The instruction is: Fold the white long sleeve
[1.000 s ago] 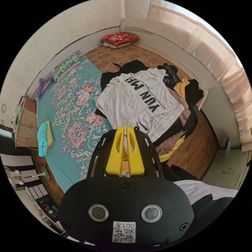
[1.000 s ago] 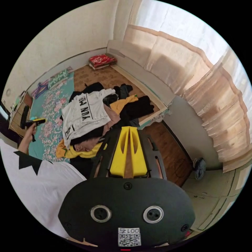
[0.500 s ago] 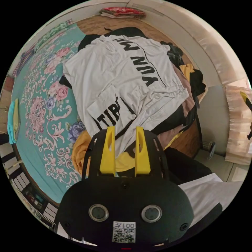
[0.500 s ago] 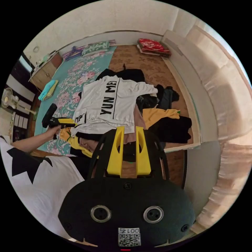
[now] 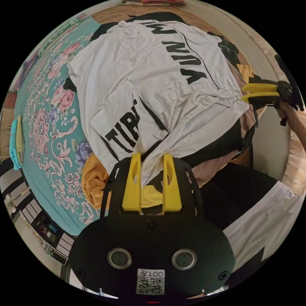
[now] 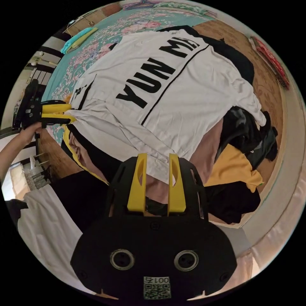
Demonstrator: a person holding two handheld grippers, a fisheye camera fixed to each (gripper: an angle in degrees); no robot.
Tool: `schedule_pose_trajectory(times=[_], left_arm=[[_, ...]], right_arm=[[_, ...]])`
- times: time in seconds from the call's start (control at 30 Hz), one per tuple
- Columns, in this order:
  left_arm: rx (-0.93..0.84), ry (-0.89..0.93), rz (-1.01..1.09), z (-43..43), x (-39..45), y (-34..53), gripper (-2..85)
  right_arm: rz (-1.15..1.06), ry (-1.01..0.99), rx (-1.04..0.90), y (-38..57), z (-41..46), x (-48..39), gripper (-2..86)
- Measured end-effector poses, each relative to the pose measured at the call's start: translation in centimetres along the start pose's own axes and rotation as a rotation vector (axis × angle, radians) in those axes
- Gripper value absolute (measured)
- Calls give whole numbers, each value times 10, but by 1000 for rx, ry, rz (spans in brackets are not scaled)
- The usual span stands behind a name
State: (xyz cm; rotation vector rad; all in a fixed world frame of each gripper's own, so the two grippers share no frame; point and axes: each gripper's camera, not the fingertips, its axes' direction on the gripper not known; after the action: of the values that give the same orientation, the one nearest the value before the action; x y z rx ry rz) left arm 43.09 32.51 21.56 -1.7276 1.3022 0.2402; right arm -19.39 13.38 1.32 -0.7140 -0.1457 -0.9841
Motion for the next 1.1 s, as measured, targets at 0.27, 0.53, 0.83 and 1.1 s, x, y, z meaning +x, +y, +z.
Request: schedule_pose_trajectory(times=[0.27, 0.53, 0.83, 1.1], left_arm=[[23, 85, -79, -19, -25, 3, 39], [-58, -130, -87, -17, -6, 10, 66], [-67, -20, -214, -19, -17, 59, 56], [43, 129, -222, -55, -33, 144, 13]], right_arm=[[-84, 166, -44, -17, 7, 19, 41], [76, -174, 148, 25, -91, 83, 15], [36, -315, 424, 75, -222, 97, 8], [-20, -357, 626, 117, -289, 64, 6]])
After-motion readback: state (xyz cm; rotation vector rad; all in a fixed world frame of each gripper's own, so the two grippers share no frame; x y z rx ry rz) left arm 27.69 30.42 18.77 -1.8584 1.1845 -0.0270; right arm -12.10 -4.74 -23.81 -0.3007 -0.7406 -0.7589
